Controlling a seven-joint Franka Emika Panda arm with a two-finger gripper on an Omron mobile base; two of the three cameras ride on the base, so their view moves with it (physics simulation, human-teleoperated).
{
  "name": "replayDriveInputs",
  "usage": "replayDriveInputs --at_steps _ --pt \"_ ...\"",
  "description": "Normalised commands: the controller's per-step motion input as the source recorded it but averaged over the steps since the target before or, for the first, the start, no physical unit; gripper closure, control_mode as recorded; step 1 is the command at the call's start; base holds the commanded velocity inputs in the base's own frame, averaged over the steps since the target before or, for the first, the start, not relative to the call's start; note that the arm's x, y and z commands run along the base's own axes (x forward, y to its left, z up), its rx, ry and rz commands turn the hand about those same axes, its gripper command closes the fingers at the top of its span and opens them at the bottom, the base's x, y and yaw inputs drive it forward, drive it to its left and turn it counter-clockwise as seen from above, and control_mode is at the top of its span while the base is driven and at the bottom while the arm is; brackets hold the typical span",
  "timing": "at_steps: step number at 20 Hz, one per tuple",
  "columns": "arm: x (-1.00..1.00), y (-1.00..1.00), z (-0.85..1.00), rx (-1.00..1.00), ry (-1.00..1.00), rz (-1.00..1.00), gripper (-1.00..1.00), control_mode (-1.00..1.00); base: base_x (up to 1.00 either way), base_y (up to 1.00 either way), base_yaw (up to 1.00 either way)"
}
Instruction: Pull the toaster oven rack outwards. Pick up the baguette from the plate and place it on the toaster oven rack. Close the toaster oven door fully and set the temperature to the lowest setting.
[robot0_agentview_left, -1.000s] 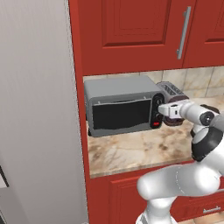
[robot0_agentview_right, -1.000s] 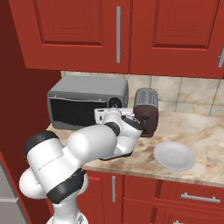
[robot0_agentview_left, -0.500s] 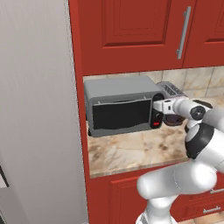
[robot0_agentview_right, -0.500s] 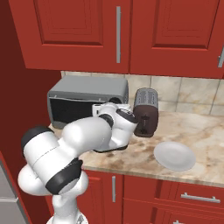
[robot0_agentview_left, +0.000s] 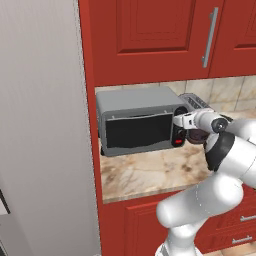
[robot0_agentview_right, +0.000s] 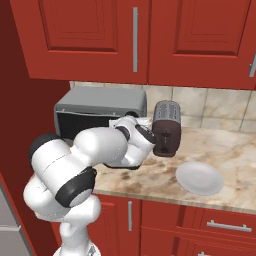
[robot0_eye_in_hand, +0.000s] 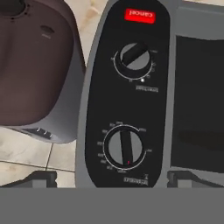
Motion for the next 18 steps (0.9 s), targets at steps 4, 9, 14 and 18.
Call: replayDriveInputs --at_steps 4,9,14,18 --pt "0.00 -0.19 -0.59 -0.08 -0.04 0.00 -1.00 -1.00 0.00 0.00 0.00" --pt "-0.01 -0.03 -0.21 0.00 -0.01 0.00 -1.00 -1.00 0.00 0.00 0.00" --pt "0.00 0.17 0.01 0.00 0.00 0.00 -1.00 -1.00 0.00 0.00 0.00" --pt "0.01 0.02 0.16 0.00 -0.01 0.00 -1.00 -1.00 0.00 0.00 0.00"
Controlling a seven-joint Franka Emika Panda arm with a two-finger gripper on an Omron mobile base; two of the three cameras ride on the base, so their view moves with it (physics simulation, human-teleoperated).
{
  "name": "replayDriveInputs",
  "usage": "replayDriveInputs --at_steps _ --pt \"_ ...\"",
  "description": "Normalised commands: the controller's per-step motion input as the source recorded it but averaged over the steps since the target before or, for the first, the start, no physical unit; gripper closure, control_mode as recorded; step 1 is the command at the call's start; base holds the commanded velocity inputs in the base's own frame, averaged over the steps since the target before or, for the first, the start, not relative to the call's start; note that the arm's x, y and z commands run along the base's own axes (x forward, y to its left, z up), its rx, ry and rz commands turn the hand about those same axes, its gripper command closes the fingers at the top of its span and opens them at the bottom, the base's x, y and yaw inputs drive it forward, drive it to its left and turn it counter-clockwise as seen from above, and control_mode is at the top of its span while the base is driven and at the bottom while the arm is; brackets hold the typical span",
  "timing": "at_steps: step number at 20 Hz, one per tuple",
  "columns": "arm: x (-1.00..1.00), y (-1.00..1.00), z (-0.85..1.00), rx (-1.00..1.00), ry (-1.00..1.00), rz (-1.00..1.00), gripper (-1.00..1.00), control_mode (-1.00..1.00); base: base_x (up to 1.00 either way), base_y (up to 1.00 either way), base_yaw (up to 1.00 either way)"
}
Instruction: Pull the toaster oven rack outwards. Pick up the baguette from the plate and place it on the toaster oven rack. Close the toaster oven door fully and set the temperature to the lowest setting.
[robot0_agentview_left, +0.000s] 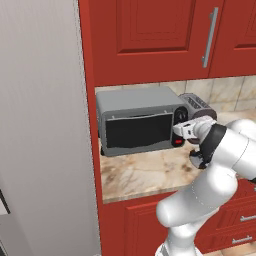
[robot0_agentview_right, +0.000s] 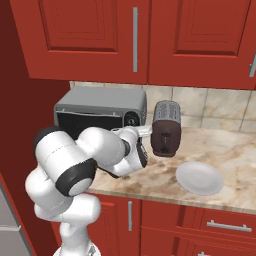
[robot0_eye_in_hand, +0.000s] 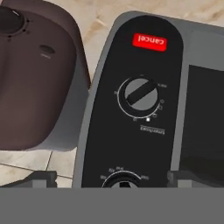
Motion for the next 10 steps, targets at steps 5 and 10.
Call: replayDriveInputs --at_steps 5,10 --pt "0.03 -0.04 0.21 0.00 -0.05 0.00 -1.00 -1.00 0.00 0.00 0.00" --pt "0.01 -0.01 0.26 0.00 0.00 0.00 -1.00 -1.00 0.00 0.00 0.00"
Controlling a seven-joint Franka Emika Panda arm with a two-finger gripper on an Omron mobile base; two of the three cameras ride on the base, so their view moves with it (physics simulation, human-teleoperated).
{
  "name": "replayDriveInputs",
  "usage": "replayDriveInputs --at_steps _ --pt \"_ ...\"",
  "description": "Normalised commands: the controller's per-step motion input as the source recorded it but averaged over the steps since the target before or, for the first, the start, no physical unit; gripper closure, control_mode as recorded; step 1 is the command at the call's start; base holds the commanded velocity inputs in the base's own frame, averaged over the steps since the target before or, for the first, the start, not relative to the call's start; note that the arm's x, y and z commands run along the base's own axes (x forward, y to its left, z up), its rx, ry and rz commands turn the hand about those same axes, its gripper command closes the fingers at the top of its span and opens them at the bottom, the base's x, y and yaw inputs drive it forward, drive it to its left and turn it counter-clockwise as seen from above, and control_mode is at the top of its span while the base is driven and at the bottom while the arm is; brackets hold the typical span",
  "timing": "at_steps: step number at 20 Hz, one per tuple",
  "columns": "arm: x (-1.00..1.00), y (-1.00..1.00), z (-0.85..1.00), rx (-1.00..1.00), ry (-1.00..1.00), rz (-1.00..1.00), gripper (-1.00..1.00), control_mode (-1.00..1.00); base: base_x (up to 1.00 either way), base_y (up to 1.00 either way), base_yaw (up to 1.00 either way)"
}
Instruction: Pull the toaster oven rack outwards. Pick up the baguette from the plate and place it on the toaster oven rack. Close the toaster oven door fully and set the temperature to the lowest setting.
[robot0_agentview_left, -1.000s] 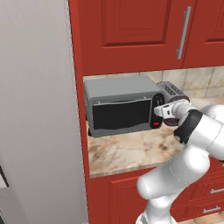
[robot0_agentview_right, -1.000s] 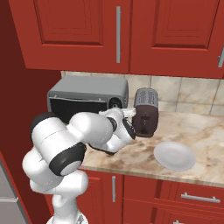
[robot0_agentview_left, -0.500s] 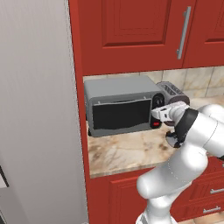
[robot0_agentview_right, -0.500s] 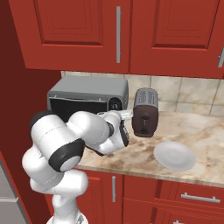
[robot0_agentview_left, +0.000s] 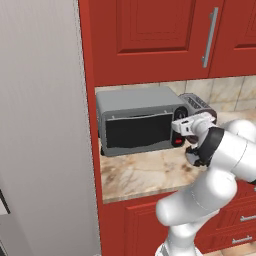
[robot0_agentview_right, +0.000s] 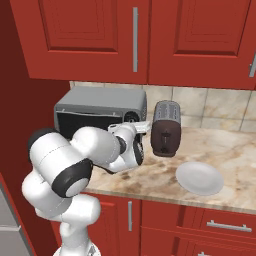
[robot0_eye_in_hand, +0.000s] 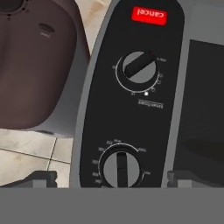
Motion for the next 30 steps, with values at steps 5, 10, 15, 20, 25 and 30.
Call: replayDriveInputs --at_steps 5,10,15,20,25,30 --pt "0.15 -0.05 0.00 0.00 0.00 0.07 -1.00 -1.00 0.00 0.00 0.00" --pt "0.17 0.00 0.00 0.00 0.00 0.04 -1.00 -1.00 0.00 0.00 0.00" --pt "0.18 -0.05 0.00 0.00 0.00 0.05 1.00 -1.00 0.00 0.00 0.00" --pt "0.05 -0.12 0.00 0.00 -0.04 0.09 1.00 -1.00 0.00 0.00 0.00" --pt "0.01 -0.12 0.00 0.00 -0.08 0.07 1.00 -1.00 0.00 0.00 0.00" --pt "-0.01 -0.05 -0.01 -0.07 -0.21 0.11 1.00 -1.00 0.00 0.00 0.00"
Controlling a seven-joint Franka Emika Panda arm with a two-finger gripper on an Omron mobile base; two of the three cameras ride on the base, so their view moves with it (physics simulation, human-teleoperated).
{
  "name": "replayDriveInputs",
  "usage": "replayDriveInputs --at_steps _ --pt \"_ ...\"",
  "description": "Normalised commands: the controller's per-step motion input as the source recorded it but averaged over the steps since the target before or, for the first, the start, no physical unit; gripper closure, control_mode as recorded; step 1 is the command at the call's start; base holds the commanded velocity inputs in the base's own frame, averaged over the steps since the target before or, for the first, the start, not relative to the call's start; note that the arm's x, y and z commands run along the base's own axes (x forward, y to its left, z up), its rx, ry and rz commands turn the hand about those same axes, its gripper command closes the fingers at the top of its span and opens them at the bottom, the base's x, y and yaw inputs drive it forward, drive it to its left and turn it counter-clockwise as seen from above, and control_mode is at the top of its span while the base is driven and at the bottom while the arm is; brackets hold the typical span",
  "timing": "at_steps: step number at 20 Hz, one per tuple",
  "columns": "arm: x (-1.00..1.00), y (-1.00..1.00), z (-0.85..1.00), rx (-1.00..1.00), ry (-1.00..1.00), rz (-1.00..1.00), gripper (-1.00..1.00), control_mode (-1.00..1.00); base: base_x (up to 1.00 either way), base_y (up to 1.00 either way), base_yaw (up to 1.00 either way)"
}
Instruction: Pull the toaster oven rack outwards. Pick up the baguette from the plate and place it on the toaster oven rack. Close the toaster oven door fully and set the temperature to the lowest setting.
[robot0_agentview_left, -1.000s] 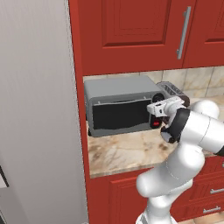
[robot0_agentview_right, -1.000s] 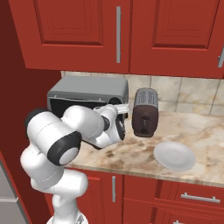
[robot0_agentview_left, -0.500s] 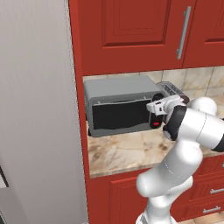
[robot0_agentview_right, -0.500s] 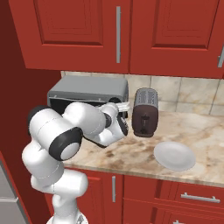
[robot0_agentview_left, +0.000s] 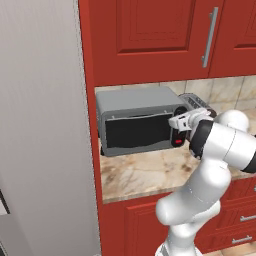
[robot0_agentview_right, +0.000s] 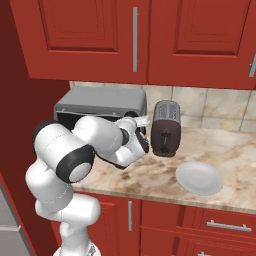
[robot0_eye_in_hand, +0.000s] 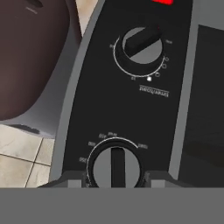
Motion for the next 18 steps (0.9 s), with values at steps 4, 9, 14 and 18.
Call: replayDriveInputs --at_steps 4,9,14,18 --pt "-0.06 0.00 -0.14 -0.28 -0.48 0.16 1.00 -1.00 0.00 0.00 0.00" --pt "0.00 0.00 -0.23 -0.32 -0.40 0.17 1.00 -1.00 0.00 0.00 0.00" --pt "0.00 -0.16 -0.47 -0.28 -0.17 0.27 1.00 -1.00 0.00 0.00 0.00" --pt "0.00 -0.31 -0.74 -0.32 0.00 0.42 1.00 -1.00 0.00 0.00 0.00"
